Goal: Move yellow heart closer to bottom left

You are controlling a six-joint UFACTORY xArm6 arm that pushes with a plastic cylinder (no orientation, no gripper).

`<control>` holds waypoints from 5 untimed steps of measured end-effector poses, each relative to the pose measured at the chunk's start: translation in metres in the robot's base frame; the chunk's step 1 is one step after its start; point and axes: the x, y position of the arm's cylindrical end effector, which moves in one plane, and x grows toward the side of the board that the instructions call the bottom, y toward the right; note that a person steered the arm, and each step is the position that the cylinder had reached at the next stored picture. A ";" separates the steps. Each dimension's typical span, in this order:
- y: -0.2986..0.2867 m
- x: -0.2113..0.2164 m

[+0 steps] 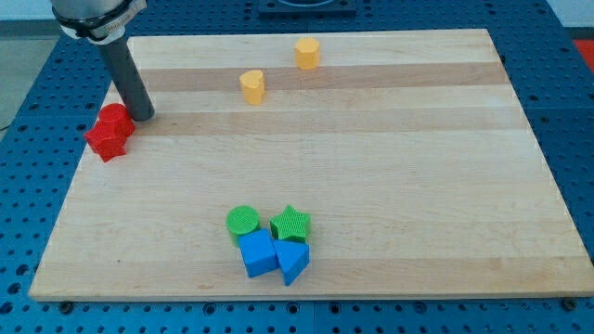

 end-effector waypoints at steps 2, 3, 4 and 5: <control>0.002 -0.002; 0.006 -0.017; 0.028 -0.065; 0.081 -0.104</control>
